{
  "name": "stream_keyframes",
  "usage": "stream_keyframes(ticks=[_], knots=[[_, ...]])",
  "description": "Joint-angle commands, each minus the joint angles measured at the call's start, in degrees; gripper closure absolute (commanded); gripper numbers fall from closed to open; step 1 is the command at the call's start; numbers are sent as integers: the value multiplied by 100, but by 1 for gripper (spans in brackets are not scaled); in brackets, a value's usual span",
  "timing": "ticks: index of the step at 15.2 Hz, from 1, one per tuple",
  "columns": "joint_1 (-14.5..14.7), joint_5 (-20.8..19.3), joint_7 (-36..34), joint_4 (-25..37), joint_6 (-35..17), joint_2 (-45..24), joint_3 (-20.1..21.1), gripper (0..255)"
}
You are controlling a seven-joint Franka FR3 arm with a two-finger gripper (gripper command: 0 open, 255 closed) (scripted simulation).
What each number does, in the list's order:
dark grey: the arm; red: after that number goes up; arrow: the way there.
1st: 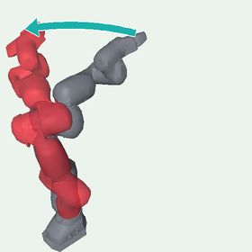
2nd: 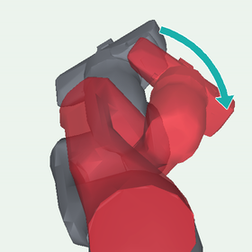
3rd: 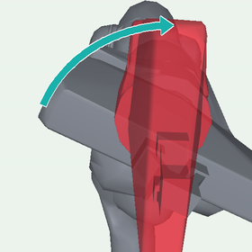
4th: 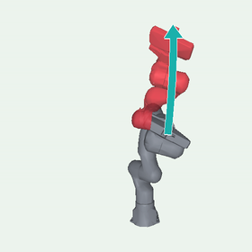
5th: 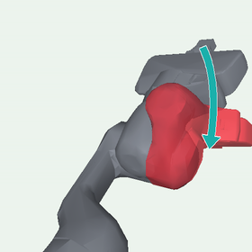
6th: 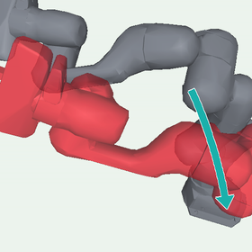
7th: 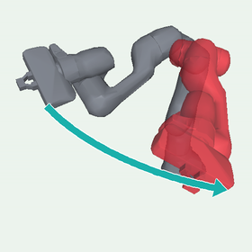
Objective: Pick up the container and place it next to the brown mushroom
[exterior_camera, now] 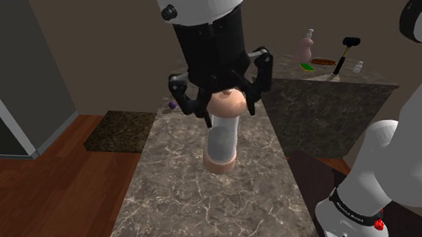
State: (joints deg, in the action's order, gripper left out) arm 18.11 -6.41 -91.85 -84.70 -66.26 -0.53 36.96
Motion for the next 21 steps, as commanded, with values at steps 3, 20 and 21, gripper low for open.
stream_keyframes(ticks=[3, 20, 21], knots=[[-15, 81, -16, -436, -338, 123, -14, 255], [-53, 221, -24, -1994, -1702, 372, -68, 255], [-52, 221, -31, -2071, -1778, 371, -67, 255]])
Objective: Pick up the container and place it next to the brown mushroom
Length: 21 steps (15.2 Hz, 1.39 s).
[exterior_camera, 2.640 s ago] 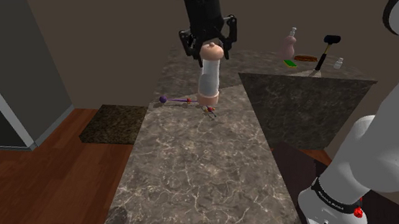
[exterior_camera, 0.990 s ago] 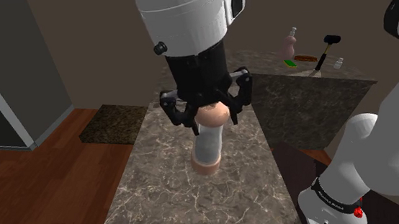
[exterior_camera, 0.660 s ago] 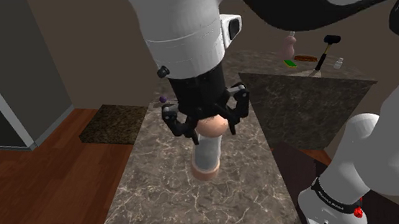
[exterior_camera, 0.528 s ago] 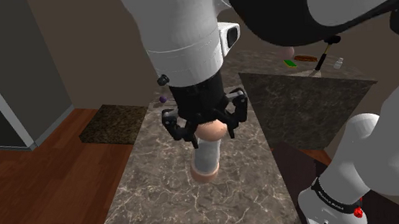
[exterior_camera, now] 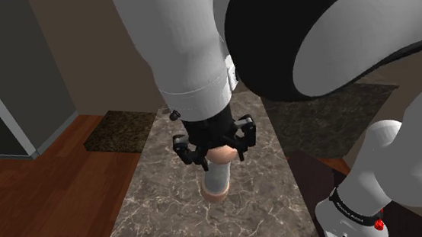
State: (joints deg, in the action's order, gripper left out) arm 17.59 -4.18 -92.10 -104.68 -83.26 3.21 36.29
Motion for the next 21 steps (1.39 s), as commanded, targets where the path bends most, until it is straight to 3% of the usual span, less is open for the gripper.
stream_keyframes(ticks=[1, 21], knots=[[0, -1, -13, -148, -155, -5, 0, 255], [33, -185, -302, -1356, -1636, -369, 47, 255]])
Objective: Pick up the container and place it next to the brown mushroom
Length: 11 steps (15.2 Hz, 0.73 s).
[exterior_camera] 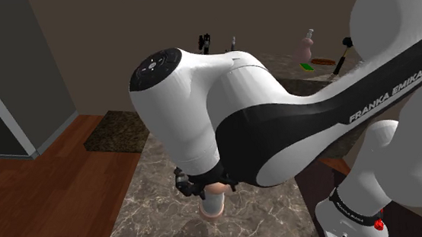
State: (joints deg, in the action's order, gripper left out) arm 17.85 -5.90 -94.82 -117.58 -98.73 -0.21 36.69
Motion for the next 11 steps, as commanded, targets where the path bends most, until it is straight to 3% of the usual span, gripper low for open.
stream_keyframes(ticks=[1, 11], knots=[[10, -32, -51, -113, -160, -61, 9, 255], [18, -96, -119, -243, -370, -168, 13, 255]])
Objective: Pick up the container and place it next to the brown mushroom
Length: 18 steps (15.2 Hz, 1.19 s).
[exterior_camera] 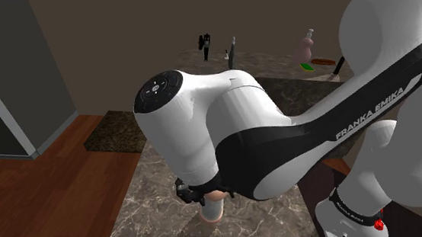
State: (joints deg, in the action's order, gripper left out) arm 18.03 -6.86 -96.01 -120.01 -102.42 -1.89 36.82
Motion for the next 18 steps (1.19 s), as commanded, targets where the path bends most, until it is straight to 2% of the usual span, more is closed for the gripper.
stream_keyframes(ticks=[1, 6, 10, 18], knots=[[0, 0, 0, 0, -1, 0, 0, 0], [0, 0, 0, 0, -1, 0, 0, 0], [48, 6, -8, 774, 729, -61, 41, 0], [47, 6, -8, 773, 728, -60, 40, 0]])
